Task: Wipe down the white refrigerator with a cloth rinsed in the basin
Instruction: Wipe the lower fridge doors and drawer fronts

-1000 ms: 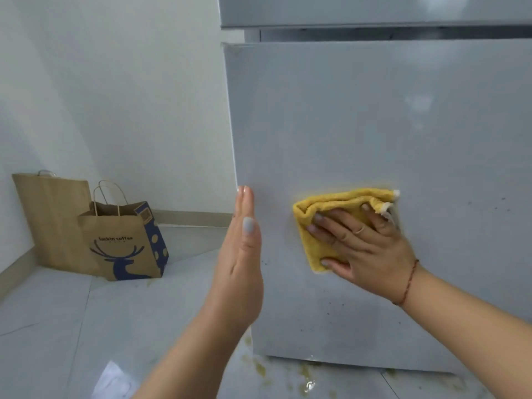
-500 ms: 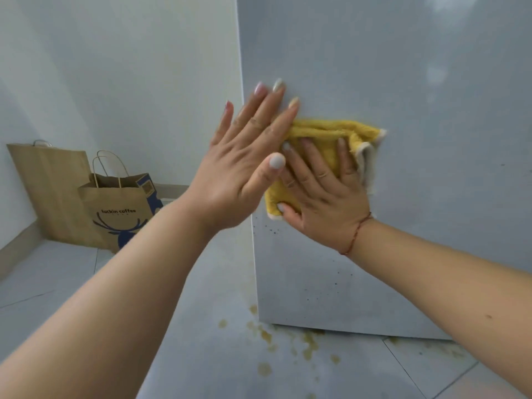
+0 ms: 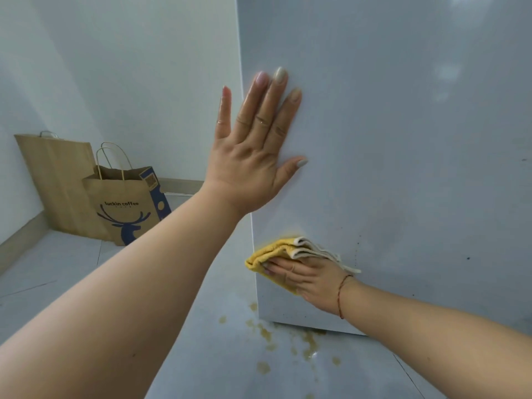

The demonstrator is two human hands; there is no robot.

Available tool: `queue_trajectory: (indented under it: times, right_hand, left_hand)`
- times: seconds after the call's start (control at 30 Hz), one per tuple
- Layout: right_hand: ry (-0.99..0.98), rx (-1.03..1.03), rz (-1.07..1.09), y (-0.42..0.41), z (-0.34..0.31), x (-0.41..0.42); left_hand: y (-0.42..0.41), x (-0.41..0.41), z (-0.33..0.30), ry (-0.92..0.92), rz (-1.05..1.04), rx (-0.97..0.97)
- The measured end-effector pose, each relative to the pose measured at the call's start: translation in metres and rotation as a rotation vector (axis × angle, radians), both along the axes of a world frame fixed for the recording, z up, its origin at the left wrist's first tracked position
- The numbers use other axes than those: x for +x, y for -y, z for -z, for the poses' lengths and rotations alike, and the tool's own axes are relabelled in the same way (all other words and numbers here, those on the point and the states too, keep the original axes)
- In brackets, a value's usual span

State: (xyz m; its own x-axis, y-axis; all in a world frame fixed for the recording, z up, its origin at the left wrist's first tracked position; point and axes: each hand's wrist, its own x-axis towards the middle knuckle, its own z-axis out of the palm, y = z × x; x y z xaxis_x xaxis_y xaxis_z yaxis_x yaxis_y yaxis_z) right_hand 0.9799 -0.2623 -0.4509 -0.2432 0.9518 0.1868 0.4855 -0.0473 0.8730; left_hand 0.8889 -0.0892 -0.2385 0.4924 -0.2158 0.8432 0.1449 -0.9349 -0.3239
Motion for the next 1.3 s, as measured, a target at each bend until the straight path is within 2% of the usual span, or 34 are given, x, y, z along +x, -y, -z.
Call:
queue_trajectory:
  times: [0.2, 0.33, 0.53, 0.77, 0.9, 1.03, 1.13, 1.23, 1.3]
  right_hand:
    - [-0.169, 0.324, 0.007, 0.058, -0.072, 0.014]
    - [-0.191, 0.597, 0.056, 0.045, -0.121, 0.010]
    - [-0.201, 0.663, 0.055, 0.036, -0.155, 0.008]
    - [-0.223, 0.969, 0.061, 0.076, -0.235, 0.035]
    - [-0.216, 1.109, 0.173, 0.126, -0.266, 0.063]
    - [-0.286, 1.296, 0.322, 0.184, -0.269, 0.092]
    - [-0.432, 1.493, 0.416, 0.209, -0.250, 0.102]
    - [-0.610, 1.710, 0.453, 0.201, -0.222, 0.094]
    - [-0.677, 1.735, 0.462, 0.177, -0.206, 0.079]
  left_hand:
    - [0.003, -0.004, -0.004, -0.041, -0.001, -0.024]
    - [0.002, -0.008, -0.006, -0.076, 0.032, -0.048]
    - [0.030, -0.012, 0.003, -0.035, -0.006, -0.162]
    - [0.084, 0.027, -0.045, 0.042, 0.155, -0.061]
    - [0.117, 0.049, -0.076, 0.050, 0.237, 0.051]
    - [0.148, 0.073, -0.095, 0.000, 0.266, 0.161]
    - [0.154, 0.082, -0.097, -0.031, 0.201, 0.227]
    - [0.153, 0.085, -0.096, -0.046, 0.163, 0.256]
    - [0.153, 0.085, -0.095, -0.049, 0.149, 0.266]
